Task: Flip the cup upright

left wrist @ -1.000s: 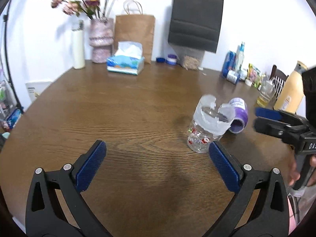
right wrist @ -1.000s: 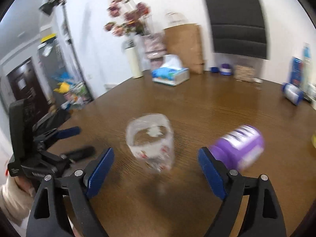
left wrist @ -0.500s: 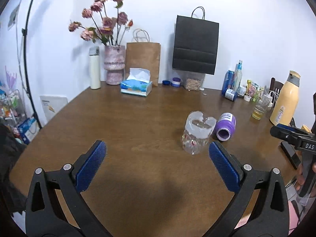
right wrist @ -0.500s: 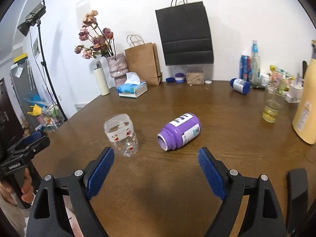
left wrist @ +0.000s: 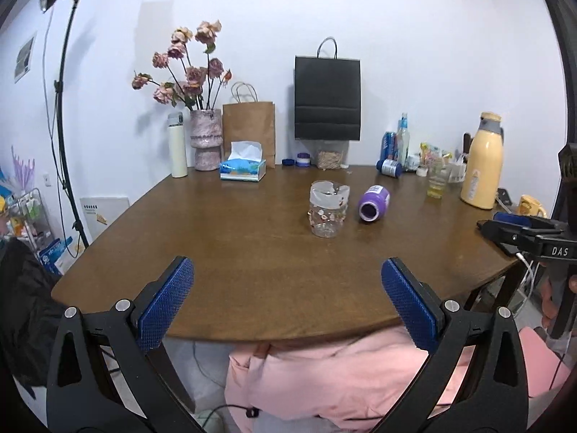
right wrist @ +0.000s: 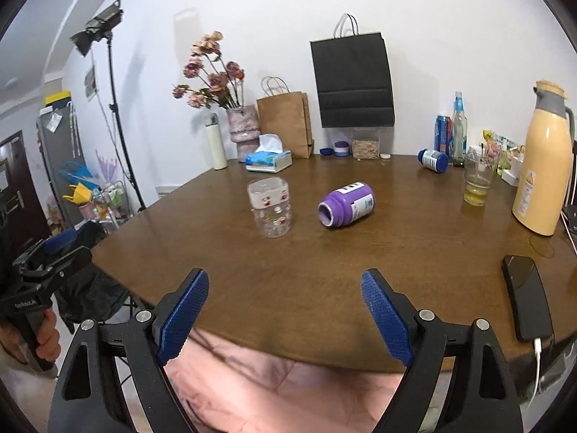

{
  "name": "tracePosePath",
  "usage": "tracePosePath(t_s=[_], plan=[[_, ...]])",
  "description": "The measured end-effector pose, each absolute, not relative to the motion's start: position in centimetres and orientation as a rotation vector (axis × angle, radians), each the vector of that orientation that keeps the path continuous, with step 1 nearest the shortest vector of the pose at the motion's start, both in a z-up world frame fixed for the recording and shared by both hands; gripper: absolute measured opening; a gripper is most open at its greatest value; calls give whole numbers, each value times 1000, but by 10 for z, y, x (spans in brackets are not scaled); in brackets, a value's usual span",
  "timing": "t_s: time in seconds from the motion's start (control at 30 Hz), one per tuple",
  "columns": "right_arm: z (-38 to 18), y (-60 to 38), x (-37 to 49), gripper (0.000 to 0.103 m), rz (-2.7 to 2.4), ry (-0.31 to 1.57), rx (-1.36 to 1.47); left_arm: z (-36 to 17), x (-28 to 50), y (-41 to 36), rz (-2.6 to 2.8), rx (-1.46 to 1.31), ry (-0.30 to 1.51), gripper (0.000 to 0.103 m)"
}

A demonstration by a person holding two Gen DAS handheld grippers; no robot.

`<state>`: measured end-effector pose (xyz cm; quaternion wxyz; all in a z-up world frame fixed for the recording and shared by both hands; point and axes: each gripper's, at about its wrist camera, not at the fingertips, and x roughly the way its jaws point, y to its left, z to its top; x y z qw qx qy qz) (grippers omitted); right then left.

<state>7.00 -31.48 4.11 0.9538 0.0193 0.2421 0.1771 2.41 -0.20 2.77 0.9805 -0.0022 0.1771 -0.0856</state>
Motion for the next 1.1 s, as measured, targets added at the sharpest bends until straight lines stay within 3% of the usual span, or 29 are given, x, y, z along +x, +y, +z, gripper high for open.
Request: tracePosePath(t_s=[0.53,1.1], plan=[[45,-342,-29,90,264,393,169,31,-40,22,-87,-29,312,103],[73,-306,-56,90,308,388,-2,53,-53,21,-99,15,317,103]])
